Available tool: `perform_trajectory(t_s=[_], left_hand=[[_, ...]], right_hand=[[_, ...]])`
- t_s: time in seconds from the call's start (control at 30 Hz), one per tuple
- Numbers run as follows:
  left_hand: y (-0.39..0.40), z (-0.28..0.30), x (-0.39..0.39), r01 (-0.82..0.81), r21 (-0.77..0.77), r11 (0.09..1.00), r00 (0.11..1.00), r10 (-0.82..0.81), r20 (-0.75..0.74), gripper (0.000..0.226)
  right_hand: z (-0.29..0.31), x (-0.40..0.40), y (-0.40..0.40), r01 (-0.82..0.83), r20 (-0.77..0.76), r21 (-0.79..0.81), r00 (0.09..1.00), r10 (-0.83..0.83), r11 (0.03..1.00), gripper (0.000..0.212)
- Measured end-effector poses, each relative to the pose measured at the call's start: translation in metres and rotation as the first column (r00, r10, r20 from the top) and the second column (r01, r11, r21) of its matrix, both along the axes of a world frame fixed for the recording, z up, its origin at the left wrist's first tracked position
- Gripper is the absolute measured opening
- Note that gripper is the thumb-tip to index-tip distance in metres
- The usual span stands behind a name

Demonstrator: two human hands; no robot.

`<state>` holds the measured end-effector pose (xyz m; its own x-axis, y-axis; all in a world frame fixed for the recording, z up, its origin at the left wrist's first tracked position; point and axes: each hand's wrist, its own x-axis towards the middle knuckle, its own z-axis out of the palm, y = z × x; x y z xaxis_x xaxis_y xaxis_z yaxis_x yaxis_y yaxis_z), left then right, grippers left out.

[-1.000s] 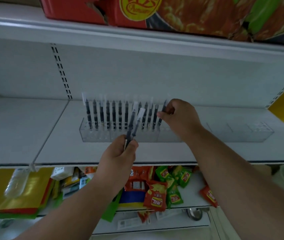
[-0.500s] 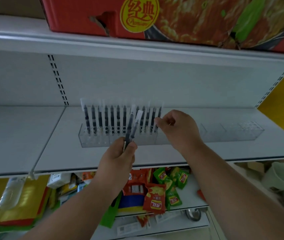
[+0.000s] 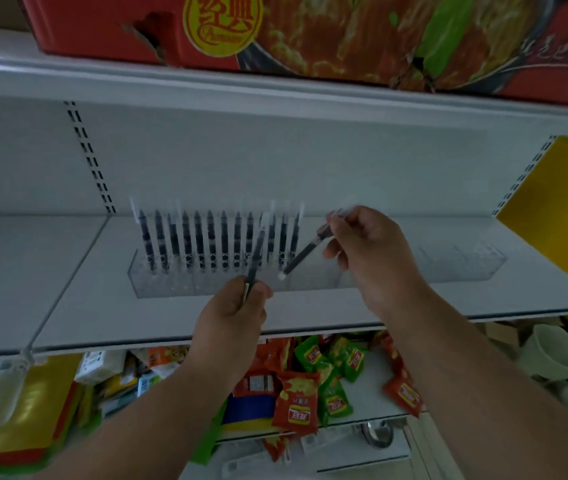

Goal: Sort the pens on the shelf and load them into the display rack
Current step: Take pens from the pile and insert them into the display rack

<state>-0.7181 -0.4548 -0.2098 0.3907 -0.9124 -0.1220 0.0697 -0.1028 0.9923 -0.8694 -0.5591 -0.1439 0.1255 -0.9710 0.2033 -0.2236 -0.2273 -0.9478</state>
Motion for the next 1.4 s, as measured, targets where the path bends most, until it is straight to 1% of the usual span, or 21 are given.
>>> perform_trajectory(t_s=[0.1,0.17,0.23,0.37,0.5,0.57,0.67,0.73,0.77,0.83,0.9,0.97,1.03,1.07,1.1,1.13,1.23,1.3,1.4], left_hand=[[-0.004,0.004,-0.009,-0.051,-0.022,0.998,0.997,0.049,-0.065,0.025],[-0.007,0.006,-0.014,-0.048,-0.029,0.998,0.998,0.046,-0.051,0.027],[-0.009,0.006,-0.019,-0.075,-0.029,0.997,0.996,0.074,-0.047,0.027],[-0.009,0.007,-0.03,-0.131,-0.029,0.991,0.99,0.129,-0.05,0.024],[-0.008,0.009,-0.04,-0.192,-0.038,0.981,0.976,0.187,-0.108,0.024],[-0.007,0.007,-0.046,-0.209,-0.042,0.977,0.973,0.203,-0.114,0.023],[-0.008,0.003,-0.052,-0.226,-0.05,0.973,0.97,0.22,-0.106,0.023],[-0.009,0.001,-0.054,-0.231,-0.05,0.972,0.97,0.226,-0.089,0.023],[-0.009,0.0,-0.054,-0.234,-0.052,0.971,0.97,0.229,-0.082,0.023],[-0.01,-0.002,-0.054,-0.233,-0.053,0.971,0.971,0.23,-0.058,0.023],[-0.013,-0.004,-0.053,-0.218,-0.049,0.975,0.976,0.218,-0.013,0.025],[-0.016,-0.003,-0.054,-0.166,-0.063,0.984,0.986,0.168,0.022,0.027],[-0.02,0.002,-0.056,-0.083,-0.079,0.993,0.99,0.091,0.109,0.028],[-0.02,0.005,-0.057,-0.041,-0.084,0.996,0.983,0.055,0.176,0.026],[-0.021,0.007,-0.057,-0.001,-0.087,0.996,0.968,0.023,0.25,0.024],[-0.022,0.009,-0.056,0.037,-0.088,0.995,0.947,-0.006,0.322,0.022],[-0.025,0.015,-0.046,0.124,-0.062,0.99,0.857,-0.076,0.51,0.019],[-0.025,0.016,-0.034,0.151,-0.047,0.987,0.777,-0.089,0.623,0.02],[-0.023,0.017,-0.013,0.136,-0.044,0.99,0.676,-0.06,0.735,0.007]], right_hand=[[0.01,-0.006,-0.019,0.001,-0.141,-0.116,0.99,-0.017,0.993,0.017],[0.013,-0.008,-0.029,-0.02,-0.225,-0.198,0.974,-0.026,0.98,0.014],[0.01,-0.008,-0.037,-0.073,-0.282,-0.247,0.959,0.001,0.966,0.011],[0.006,-0.004,-0.052,-0.218,-0.41,-0.252,0.907,0.1,0.943,0.01],[-0.001,0.003,-0.062,-0.381,-0.619,-0.17,0.759,0.202,0.909,0.011],[-0.01,0.003,-0.065,-0.401,-0.65,-0.121,0.724,0.233,0.908,0.013],[-0.019,-0.002,-0.067,-0.395,-0.652,-0.084,0.716,0.249,0.915,0.019],[-0.02,-0.007,-0.065,-0.359,-0.627,-0.117,0.75,0.211,0.926,0.025],[-0.019,-0.009,-0.062,-0.326,-0.597,-0.153,0.783,0.176,0.933,0.024],[-0.016,-0.013,-0.054,-0.26,-0.517,-0.246,0.85,0.101,0.934,0.014],[-0.01,-0.015,-0.044,-0.262,-0.462,-0.263,0.879,0.117,0.928,0.007],[-0.002,-0.012,-0.034,-0.339,-0.425,-0.158,0.871,0.246,0.927,0.011],[0.006,-0.007,-0.026,-0.386,-0.289,-0.019,0.885,0.364,0.922,0.014],[0.009,-0.005,-0.023,-0.382,-0.197,0.038,0.903,0.382,0.923,0.015],[0.011,-0.004,-0.022,-0.365,-0.123,0.082,0.92,0.372,0.928,0.016],[0.012,-0.003,-0.021,-0.341,-0.084,0.113,0.933,0.351,0.933,0.017],[0.013,-0.004,-0.019,-0.278,-0.036,0.13,0.958,0.285,0.952,0.016],[0.015,-0.005,-0.019,-0.203,-0.027,0.085,0.978,0.206,0.976,0.016],[0.022,-0.011,-0.022,0.003,-0.1,-0.072,0.995,-0.01,0.997,0.018]])
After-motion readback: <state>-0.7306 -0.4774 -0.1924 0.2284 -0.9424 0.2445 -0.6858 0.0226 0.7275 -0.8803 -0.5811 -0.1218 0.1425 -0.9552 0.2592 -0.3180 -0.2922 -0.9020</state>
